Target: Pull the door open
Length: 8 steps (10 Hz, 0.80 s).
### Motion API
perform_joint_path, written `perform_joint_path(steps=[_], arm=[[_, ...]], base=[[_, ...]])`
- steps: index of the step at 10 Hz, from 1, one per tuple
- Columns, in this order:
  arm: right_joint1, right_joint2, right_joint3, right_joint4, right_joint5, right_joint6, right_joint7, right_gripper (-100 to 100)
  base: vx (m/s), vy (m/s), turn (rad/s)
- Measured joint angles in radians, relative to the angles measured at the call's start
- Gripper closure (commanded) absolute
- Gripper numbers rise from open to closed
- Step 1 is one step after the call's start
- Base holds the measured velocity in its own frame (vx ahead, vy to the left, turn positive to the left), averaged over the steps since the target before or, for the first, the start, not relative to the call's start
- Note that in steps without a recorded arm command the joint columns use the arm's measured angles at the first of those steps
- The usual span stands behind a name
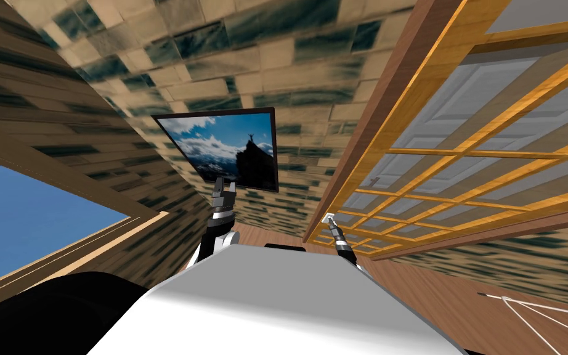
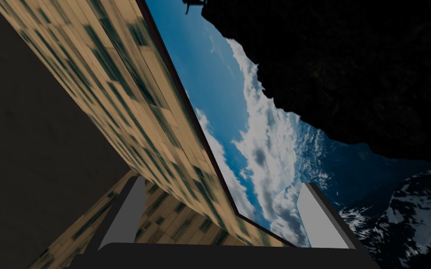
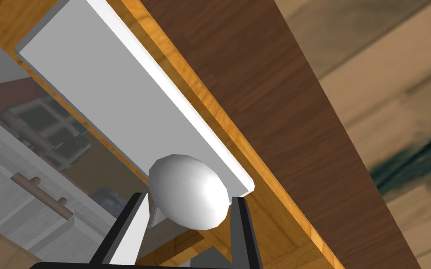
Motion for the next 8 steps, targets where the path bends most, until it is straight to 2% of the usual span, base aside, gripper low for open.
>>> perform_joint_path(steps=[6, 7, 8], arm=[[-0.002, -0.002, 0.014, -0.003, -0.055, 0.009, -0.141, 100], [-0.004, -0.003, 0.016, -0.002, -0.066, 0.009, -0.166, -100], [0.000, -0.006, 0.013, 0.000, -0.063, 0.005, -0.160, -100]], base=[[-0.049, -0.022, 0.074], [-0.034, 0.001, 0.013], [-0.004, 0.034, -0.039]])
